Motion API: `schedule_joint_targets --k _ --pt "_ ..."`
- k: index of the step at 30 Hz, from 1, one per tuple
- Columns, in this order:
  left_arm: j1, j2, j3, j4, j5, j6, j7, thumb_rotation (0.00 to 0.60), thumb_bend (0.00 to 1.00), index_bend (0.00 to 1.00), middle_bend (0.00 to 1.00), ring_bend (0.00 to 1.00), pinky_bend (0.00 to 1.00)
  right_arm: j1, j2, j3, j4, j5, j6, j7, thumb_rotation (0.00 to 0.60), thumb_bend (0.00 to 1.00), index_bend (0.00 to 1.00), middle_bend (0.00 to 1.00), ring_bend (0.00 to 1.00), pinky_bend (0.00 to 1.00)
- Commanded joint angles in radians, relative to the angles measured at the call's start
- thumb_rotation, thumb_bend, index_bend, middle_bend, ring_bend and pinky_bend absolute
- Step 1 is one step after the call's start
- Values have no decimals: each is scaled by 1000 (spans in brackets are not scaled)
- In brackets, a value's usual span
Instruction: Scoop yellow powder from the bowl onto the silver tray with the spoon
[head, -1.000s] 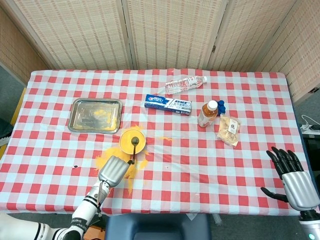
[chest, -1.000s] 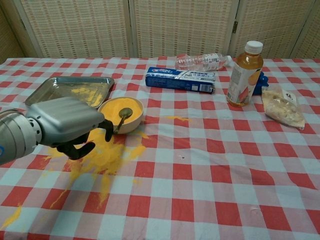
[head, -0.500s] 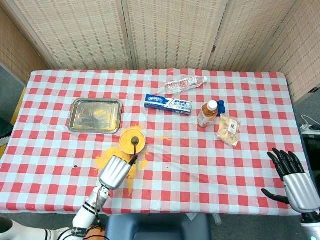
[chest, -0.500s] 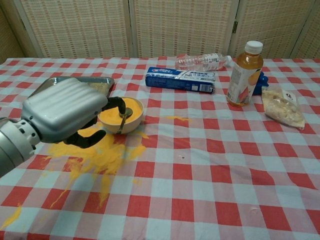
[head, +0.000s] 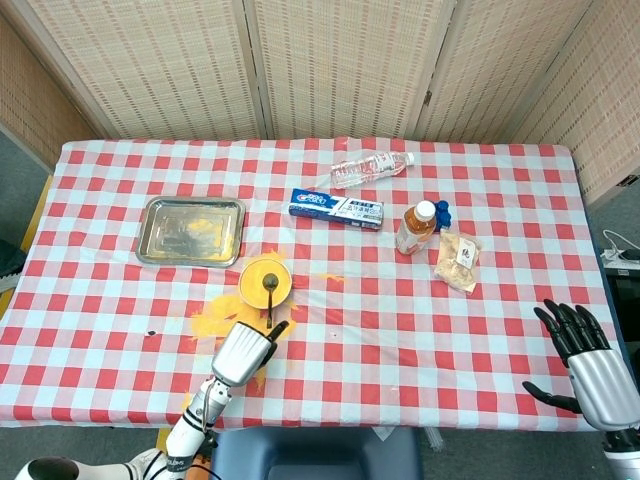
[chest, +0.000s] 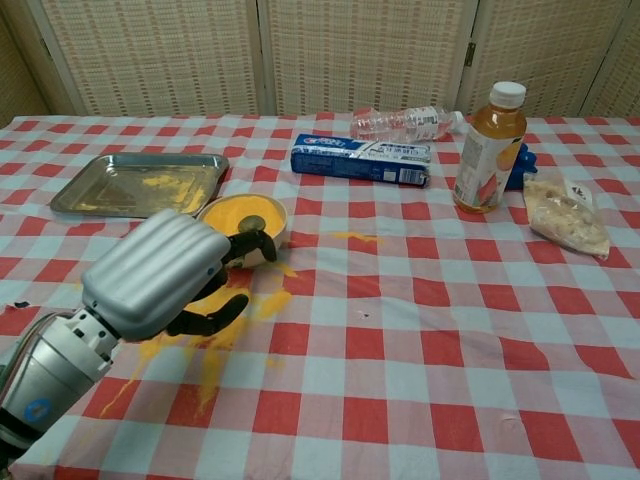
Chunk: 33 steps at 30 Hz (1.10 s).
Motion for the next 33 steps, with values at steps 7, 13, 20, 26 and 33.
schedule_joint_targets --k 7,13,20,26,33 --pt "12 -57 -43 143 48 22 -57 600 442 401 1000 1000 1000 -1 -2 0 1 -3 1 -2 528 0 0 0 0 0" --pt "15 -77 -55 191 62 18 -56 600 443 454 1000 1000 1000 -2 -2 -1 2 -5 0 0 528 0 0 0 0 0" --pt "13 -91 -68 239 76 20 -54 600 443 473 1000 1000 1000 -3 1 -2 2 -7 0 0 527 0 0 0 0 0" --pt "13 -102 -71 278 92 32 -44 600 443 474 1000 1000 1000 -2 2 -3 0 -7 -4 -2 528 0 0 0 0 0" --pt "11 -114 -80 303 99 40 -64 600 446 489 1000 1000 1000 -1 2 -4 -1 -9 -7 -1 527 0 0 0 0 0"
